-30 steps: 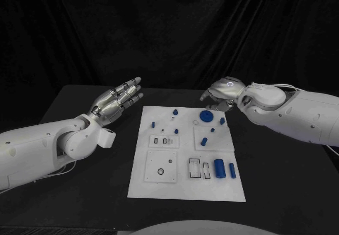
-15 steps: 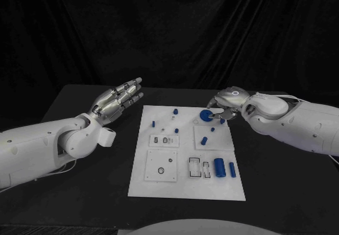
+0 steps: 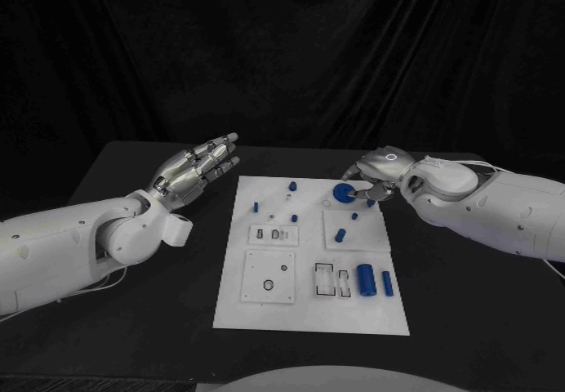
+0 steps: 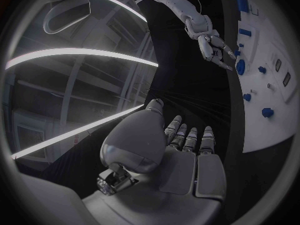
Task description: Assemble the parts on the task board
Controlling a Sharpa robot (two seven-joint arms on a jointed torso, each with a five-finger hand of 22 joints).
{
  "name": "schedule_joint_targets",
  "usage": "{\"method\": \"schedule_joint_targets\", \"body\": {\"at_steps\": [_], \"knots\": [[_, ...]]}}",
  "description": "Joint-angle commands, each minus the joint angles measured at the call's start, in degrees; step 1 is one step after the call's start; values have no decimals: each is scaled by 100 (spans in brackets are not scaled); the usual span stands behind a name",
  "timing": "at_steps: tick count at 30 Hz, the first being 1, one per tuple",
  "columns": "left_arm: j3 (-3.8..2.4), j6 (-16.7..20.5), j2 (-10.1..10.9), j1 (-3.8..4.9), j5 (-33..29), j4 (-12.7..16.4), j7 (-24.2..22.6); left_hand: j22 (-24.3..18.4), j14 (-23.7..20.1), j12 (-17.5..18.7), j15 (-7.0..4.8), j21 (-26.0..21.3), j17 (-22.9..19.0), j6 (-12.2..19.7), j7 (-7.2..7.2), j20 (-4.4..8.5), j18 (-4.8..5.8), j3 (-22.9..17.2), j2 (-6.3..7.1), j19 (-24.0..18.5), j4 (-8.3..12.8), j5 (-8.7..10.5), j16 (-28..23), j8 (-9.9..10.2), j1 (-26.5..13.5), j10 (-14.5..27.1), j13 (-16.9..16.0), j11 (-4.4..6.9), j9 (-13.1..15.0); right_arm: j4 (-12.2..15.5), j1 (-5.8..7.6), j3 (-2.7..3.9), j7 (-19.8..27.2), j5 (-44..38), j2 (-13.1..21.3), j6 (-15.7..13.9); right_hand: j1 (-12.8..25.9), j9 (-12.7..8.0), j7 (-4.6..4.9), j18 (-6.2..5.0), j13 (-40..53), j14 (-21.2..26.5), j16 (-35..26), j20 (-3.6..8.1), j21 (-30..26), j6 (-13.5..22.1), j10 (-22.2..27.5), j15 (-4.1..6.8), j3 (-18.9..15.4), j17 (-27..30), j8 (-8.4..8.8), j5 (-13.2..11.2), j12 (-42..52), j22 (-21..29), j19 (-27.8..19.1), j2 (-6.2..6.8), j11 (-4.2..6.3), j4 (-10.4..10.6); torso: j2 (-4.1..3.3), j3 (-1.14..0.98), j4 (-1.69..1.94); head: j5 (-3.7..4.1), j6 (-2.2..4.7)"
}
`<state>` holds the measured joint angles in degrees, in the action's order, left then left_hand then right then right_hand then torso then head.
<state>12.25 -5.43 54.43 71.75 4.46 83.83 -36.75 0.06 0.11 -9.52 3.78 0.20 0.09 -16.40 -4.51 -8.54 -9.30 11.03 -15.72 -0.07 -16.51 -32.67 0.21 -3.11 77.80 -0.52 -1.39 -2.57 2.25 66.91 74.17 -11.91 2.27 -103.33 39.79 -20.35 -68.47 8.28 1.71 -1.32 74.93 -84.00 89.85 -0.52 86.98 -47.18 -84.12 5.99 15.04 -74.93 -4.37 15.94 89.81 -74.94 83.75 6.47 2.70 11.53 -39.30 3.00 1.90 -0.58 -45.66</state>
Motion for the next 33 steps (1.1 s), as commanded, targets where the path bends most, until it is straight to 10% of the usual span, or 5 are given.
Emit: {"method": "schedule_joint_targets", "body": {"at_steps": [1, 15, 27, 33], "knots": [[-5, -124, -8, -8, 3, -1, -21, -6, -7, -39, -20, -20, -4, -45, -19, -9, 25, -38, 6, 7, 1, -25, -10, -35, 66, -12, -7, -39, 6, -38, -23, 2, -139, 7, -22, 17, -55, 10, 1, 41, 1507, -600, 15, 27, -5, 45, -588, 31, -3, -1507, 26, -13, 19, -1357, 453, 16, 46, -45, 7, 8, 0, -3, -18], [-5, -144, -13, -10, 3, -4, -34, -6, -8, -26, -8, -20, -5, 61, 29, -22, 23, -41, 26, 7, 10, -25, -10, -17, 79, -8, -4, -10, -12, -329, -148, 3, -199, 48, -201, 390, -81, 74, 76, 63, 1507, -600, 15, 14, 67, 52, -588, 0, -11, -1507, -16, -82, 19, -1395, 493, 21, -4, -103, 5, 6, 4, 9, -29], [-5, -175, -24, -13, 3, -7, -27, -6, -7, -26, -4, -20, -3, 66, 39, -28, 22, -42, 28, 7, 10, -26, -7, -17, 82, -8, -4, -4, -13, -599, -224, 3, -173, 70, -385, 370, 92, 391, 173, 55, 1507, -600, 15, -81, 43, 240, -588, -91, -216, -1507, -400, -943, 19, -1397, 478, 34, -99, 72, 4, 3, 2, -3, -32], [-5, -185, -12, -13, 3, -6, -10, -6, -7, -26, -4, -20, -3, 66, 39, -28, 22, -42, 28, 7, 10, -26, -7, -17, 82, -8, -4, -4, -13, -647, -236, 3, -63, 232, -413, 312, 148, 547, 158, 47, 1507, -600, 15, -82, 16, 202, -588, -82, -186, -1507, -622, -591, 19, -1390, 463, -166, -91, 159, 5, 2, -3, -16, -43]]}}
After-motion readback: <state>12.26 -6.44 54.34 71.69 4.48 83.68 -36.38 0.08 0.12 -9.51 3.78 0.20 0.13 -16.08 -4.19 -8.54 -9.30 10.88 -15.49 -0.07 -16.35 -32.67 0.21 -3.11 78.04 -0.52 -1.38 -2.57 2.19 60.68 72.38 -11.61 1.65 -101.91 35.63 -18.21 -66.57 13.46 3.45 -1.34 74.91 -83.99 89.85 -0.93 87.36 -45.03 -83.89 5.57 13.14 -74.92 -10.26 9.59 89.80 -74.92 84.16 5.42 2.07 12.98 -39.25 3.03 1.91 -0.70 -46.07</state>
